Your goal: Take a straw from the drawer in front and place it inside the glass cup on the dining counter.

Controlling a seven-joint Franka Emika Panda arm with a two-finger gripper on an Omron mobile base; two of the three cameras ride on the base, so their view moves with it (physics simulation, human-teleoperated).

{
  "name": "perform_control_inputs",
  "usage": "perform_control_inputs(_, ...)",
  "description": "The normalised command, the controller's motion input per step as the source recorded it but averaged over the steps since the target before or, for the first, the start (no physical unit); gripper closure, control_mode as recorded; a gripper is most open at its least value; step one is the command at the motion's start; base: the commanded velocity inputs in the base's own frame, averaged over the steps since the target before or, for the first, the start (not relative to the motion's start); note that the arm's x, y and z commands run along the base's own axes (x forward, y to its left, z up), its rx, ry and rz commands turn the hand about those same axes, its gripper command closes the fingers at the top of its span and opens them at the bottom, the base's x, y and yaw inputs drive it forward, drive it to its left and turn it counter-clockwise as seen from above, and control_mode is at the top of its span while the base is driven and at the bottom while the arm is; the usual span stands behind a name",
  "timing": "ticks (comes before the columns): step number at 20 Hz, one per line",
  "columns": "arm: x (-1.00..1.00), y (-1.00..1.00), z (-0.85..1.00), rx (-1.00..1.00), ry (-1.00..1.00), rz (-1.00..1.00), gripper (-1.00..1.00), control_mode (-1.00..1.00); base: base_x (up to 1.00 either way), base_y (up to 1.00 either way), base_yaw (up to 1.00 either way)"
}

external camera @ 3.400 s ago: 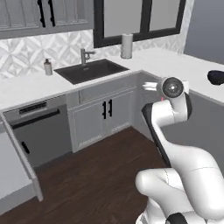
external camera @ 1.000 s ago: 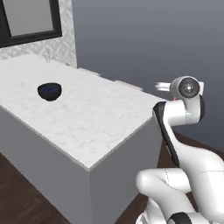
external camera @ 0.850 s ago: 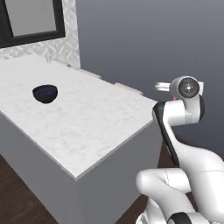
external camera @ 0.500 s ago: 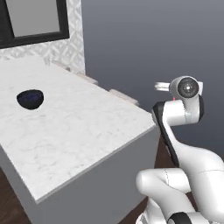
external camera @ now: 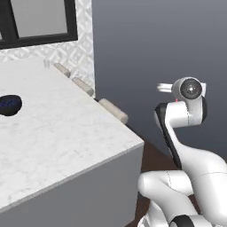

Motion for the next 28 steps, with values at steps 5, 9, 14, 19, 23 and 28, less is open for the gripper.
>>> perform_control_inputs(5,0.00,0.00,0.00,0.00,0.00,0.00,1.00,1.00,0.28,-1.00,0.36)
perform_control_inputs(9,0.00,0.00,0.00,0.00,0.00,0.00,1.00,1.00,0.28,-1.00,0.39)
perform_control_inputs(14,0.00,0.00,0.00,0.00,0.00,0.00,1.00,1.00,0.29,-0.97,0.46)
perform_control_inputs(19,0.00,0.00,0.00,0.00,0.00,0.00,1.00,1.00,0.40,-0.90,0.49)
perform_control_inputs(23,0.00,0.00,0.00,0.00,0.00,0.00,1.00,1.00,0.75,-0.89,0.43)
perform_control_inputs(28,0.00,0.00,0.00,0.00,0.00,0.00,1.00,1.00,0.97,-0.86,0.40)
